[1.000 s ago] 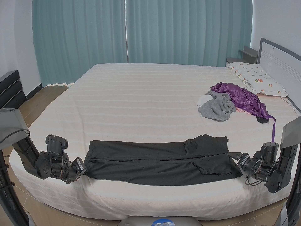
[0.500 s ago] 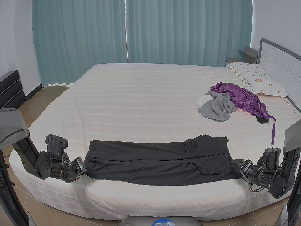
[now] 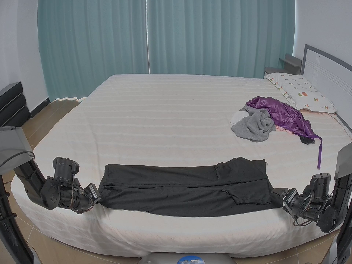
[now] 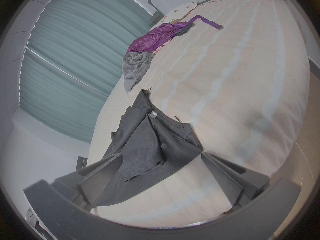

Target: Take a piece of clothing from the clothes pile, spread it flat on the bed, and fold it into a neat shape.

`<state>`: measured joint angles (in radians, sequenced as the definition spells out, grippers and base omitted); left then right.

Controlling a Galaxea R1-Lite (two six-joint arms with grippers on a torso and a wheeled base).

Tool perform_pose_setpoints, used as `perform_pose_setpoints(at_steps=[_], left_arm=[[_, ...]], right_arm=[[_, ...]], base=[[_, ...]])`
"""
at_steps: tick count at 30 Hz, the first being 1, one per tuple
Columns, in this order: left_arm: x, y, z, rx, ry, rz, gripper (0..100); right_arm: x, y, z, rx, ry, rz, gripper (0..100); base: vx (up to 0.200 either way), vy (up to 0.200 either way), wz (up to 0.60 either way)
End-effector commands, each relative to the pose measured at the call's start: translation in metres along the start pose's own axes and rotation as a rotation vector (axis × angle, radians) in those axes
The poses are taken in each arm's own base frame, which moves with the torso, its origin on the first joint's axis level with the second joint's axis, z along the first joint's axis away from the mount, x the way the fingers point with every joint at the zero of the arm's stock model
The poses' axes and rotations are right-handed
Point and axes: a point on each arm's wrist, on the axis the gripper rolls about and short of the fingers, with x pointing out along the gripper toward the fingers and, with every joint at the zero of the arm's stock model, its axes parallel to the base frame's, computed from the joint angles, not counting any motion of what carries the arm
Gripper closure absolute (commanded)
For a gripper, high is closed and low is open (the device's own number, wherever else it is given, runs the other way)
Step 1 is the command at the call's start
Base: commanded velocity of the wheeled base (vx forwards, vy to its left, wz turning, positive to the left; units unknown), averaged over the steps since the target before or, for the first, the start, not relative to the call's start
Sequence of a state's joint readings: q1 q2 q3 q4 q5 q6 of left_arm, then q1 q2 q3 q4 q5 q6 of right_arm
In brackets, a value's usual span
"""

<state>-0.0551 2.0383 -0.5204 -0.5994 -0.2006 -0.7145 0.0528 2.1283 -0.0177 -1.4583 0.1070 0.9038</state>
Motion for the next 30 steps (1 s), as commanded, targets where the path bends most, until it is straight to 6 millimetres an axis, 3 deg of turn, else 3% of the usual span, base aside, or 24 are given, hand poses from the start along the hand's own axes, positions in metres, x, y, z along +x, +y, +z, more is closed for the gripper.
perform_pose_setpoints(at_steps=[1,17,29,30], left_arm=[[0.000,0.000,0.000,0.001,0.000,-0.002,100],[0.000,-0.001,-0.002,0.006,0.004,-0.003,100],[0.000,-0.002,-0.003,0.008,0.006,-0.004,100],[0.000,-0.002,-0.003,0.008,0.006,-0.004,100]], right_arm=[[0.001,-0.006,-0.005,0.004,0.030,-0.034,0],[0.022,-0.011,-0.002,0.105,0.028,-0.044,0],[0.026,-0.010,0.005,0.122,-0.001,-0.030,0],[0.026,-0.009,0.005,0.122,-0.004,-0.030,100]], base=[[0.000,0.000,0.00],[0.000,0.000,0.00],[0.000,0.000,0.00],[0.000,0.000,0.00]])
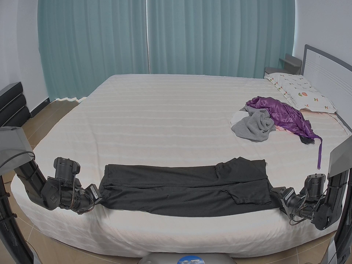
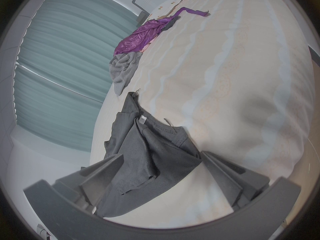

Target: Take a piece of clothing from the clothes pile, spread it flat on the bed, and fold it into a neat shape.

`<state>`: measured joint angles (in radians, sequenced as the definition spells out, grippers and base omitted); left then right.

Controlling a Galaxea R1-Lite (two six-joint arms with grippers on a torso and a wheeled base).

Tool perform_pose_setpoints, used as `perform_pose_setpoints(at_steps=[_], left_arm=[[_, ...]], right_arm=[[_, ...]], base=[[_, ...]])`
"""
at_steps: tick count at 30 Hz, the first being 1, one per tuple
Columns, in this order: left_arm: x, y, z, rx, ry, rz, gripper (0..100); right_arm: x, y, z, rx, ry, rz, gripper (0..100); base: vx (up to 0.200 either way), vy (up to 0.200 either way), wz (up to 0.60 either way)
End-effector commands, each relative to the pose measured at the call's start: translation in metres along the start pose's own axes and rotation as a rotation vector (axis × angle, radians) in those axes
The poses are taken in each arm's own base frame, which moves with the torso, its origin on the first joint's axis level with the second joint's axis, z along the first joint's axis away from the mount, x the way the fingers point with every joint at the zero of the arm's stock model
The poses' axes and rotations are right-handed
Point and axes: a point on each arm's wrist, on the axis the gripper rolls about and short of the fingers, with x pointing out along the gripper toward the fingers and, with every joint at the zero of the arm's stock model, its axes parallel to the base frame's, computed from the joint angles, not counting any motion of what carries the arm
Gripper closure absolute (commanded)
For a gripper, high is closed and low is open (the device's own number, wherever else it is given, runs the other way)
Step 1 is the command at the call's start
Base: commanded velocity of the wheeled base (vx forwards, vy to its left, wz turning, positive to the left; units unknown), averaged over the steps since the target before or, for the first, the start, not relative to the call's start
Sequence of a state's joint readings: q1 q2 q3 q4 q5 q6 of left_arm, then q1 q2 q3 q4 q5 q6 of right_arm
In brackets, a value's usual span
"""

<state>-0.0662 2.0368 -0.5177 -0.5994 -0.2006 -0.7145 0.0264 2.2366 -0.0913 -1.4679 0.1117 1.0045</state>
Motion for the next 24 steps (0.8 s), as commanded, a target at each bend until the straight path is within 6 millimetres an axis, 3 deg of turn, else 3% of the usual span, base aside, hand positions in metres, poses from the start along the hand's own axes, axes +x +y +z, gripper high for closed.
perform_pose_setpoints(at_steps=[1,15,24], left_arm=[[0.000,0.000,0.000,0.000,-0.001,-0.001,100],[-0.004,-0.005,-0.003,0.031,-0.060,0.052,100],[-0.022,-0.011,-0.001,0.043,-0.096,0.024,100]], right_arm=[[0.000,-0.001,0.001,0.002,-0.003,-0.002,100],[-0.019,0.010,0.003,-0.013,-0.031,0.044,100],[-0.025,0.009,0.005,-0.016,-0.043,0.043,100]], base=[[0.000,0.000,0.00],[0.000,0.000,0.00],[0.000,0.000,0.00]])
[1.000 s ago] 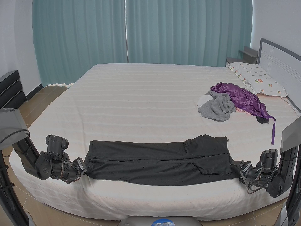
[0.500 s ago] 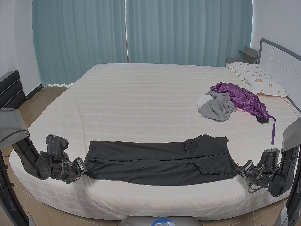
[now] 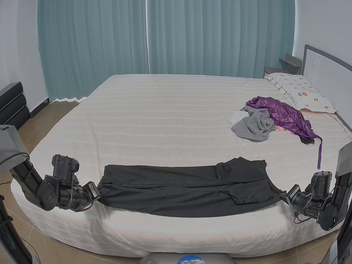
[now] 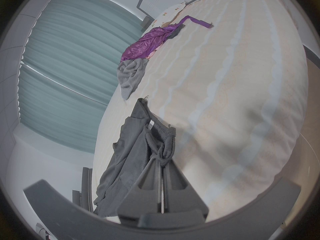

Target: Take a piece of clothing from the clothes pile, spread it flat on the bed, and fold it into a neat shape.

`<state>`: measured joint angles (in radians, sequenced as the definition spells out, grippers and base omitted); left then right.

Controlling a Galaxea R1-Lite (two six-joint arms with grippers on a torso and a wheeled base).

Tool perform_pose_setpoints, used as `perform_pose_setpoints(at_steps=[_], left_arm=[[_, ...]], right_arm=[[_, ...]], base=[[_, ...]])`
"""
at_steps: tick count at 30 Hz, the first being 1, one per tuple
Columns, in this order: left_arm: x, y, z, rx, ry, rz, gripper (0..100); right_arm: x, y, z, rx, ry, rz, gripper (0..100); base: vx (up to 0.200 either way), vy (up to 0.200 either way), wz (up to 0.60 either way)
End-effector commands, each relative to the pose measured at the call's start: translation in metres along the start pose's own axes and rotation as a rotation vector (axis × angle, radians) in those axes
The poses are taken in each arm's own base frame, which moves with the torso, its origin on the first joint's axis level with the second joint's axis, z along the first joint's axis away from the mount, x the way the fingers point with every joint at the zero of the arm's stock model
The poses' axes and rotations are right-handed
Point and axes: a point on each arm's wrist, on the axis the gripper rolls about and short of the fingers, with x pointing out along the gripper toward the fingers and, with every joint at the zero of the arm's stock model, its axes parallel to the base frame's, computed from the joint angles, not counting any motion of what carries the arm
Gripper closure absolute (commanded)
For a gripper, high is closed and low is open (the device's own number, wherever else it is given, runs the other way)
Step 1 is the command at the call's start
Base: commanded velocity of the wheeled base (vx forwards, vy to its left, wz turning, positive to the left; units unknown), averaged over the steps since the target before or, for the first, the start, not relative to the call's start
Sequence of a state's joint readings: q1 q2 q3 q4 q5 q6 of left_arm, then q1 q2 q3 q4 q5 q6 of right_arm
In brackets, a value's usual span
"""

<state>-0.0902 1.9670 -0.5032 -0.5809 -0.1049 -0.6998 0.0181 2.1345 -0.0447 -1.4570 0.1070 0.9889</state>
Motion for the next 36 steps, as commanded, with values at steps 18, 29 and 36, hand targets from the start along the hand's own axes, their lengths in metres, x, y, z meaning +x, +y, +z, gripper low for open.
perform_pose_setpoints(at_steps=[18,29,36], left_arm=[[-0.011,0.006,-0.002,0.063,0.043,0.053,100],[-0.009,0.009,-0.007,0.093,0.086,0.075,100],[-0.013,0.007,-0.006,0.090,0.078,0.063,0]], right_arm=[[-0.015,-0.003,0.003,-0.074,0.019,-0.047,100],[-0.010,-0.015,-0.006,-0.124,0.086,-0.117,0],[-0.011,-0.013,-0.005,-0.130,0.077,-0.103,0]], base=[[0.000,0.000,0.00],[0.000,0.000,0.00],[0.000,0.000,0.00]])
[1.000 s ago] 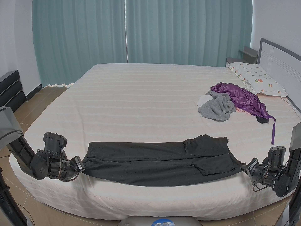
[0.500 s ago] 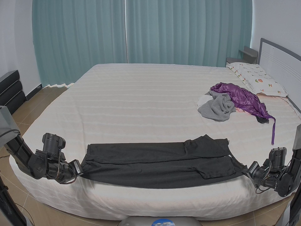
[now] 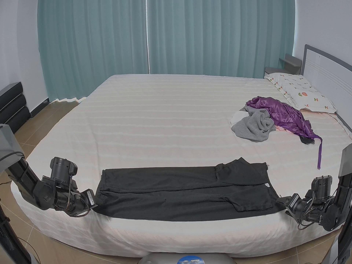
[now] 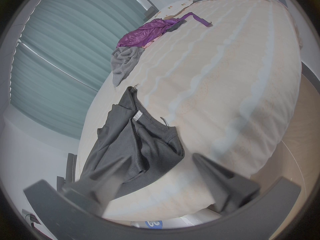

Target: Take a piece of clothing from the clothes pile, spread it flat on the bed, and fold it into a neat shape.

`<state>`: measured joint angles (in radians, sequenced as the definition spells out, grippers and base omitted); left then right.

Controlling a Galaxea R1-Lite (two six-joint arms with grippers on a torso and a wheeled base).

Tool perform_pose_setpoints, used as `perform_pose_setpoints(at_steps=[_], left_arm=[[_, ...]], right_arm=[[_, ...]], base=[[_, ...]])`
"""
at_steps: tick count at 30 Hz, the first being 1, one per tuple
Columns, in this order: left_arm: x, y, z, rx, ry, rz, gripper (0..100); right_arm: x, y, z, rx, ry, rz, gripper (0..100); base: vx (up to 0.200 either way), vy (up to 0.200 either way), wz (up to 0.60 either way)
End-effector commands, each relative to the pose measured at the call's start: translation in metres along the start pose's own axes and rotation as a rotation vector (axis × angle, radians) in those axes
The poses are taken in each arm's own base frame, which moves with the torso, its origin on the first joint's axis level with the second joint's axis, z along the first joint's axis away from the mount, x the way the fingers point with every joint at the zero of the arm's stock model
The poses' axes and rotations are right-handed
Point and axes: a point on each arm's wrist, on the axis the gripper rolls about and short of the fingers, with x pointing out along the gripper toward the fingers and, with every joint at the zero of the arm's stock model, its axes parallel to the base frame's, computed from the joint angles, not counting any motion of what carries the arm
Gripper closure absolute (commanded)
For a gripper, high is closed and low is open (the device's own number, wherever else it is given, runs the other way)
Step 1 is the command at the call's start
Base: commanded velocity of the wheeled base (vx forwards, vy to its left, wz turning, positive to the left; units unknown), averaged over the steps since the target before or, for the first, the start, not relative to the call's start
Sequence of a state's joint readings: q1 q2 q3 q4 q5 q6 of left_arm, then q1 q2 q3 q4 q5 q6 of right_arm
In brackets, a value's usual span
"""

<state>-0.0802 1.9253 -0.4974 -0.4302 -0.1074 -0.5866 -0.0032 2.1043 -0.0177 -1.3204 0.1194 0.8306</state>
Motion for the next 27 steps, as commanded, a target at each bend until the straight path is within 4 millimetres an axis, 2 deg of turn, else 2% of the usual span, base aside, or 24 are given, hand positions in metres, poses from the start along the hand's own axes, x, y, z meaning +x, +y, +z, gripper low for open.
perform_pose_setpoints(at_steps=[1,5,10,14,17,24,27], left_arm=[[-0.008,-0.002,0.005,-0.005,-0.034,-0.020,0],[-0.021,-0.004,0.017,-0.020,-0.089,-0.071,0],[-0.018,-0.015,0.034,-0.006,-0.102,-0.156,0],[0.009,-0.022,0.047,0.042,-0.063,-0.189,0],[0.030,-0.020,0.049,0.136,-0.038,-0.168,0],[0.043,-0.025,0.055,0.209,-0.046,-0.172,0],[0.054,-0.028,0.058,0.222,-0.056,-0.162,0]], right_arm=[[-0.006,0.004,0.004,-0.001,-0.033,0.032,0],[-0.013,0.009,0.017,0.011,-0.099,0.075,0],[-0.013,0.007,0.029,0.043,-0.130,0.101,0],[-0.008,-0.001,0.037,0.073,-0.123,0.100,0],[-0.005,-0.006,0.041,0.095,-0.112,0.104,0],[0.000,-0.013,0.041,0.109,-0.051,0.149,0],[0.003,-0.015,0.038,0.105,-0.049,0.154,0]], base=[[0.000,0.000,0.00],[0.000,0.000,0.00],[0.000,0.000,0.00],[0.000,0.000,0.00],[0.000,0.000,0.00],[0.000,0.000,0.00],[0.000,0.000,0.00]])
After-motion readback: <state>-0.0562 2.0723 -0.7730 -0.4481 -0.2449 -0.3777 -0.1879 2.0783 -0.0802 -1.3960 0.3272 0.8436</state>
